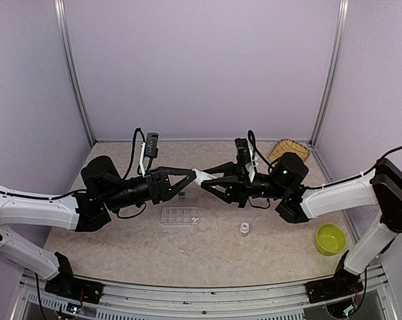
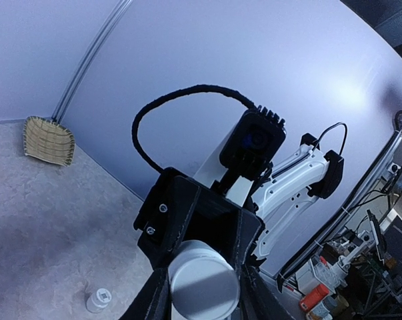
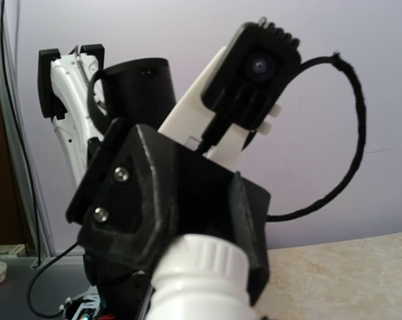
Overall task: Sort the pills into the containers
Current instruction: Close the lid of the pill bottle.
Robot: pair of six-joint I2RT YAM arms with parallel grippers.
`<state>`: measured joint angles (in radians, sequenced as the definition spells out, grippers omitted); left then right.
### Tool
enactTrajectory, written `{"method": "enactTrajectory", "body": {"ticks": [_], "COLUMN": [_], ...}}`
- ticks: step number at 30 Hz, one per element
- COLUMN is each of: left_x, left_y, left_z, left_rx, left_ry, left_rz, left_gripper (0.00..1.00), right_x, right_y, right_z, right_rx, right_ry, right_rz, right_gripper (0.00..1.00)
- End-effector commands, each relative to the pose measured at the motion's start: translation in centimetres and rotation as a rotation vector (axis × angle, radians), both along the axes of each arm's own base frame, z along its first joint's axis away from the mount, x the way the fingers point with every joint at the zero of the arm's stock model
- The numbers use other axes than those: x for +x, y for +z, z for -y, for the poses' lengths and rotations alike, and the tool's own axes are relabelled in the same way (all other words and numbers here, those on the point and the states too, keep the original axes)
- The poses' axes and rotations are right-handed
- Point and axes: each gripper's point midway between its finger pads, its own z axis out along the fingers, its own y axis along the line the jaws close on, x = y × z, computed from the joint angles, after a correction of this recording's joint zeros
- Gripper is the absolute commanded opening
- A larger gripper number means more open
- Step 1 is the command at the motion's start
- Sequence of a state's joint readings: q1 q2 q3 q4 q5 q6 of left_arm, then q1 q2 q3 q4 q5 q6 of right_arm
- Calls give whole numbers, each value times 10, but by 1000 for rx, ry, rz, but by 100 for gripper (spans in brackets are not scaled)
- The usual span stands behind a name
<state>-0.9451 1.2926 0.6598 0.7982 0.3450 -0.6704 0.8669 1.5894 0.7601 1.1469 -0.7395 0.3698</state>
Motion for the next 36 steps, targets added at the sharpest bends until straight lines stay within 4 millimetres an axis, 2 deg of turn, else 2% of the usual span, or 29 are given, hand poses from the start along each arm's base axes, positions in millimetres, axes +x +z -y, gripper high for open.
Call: {"method": "enactTrajectory", "body": {"ticks": [1,14,25,32,36], "left_x": [5,18,31,28,26], "left_y": [2,-11,-31,-27,-25], "left_z": [0,0,10,13,12], "left_rx": [3,5,107,101,91], "left_ry": [60,178,220,199,188], "left_rz": [-13,-116,-225,-185,-160], "left_gripper": [34,34,34,35,40], "right_x": [-10,-2,4,-2,-7], "right_y": [22,25,19,23,28], "right_z": [3,2,0,1,6], "right_rx": [62,75,32,38,61], "right_ry": [3,-59,-124,-98,-87], "right_rz": [30,21,68,80,71], "right_gripper": [15,16,15,16,16]}}
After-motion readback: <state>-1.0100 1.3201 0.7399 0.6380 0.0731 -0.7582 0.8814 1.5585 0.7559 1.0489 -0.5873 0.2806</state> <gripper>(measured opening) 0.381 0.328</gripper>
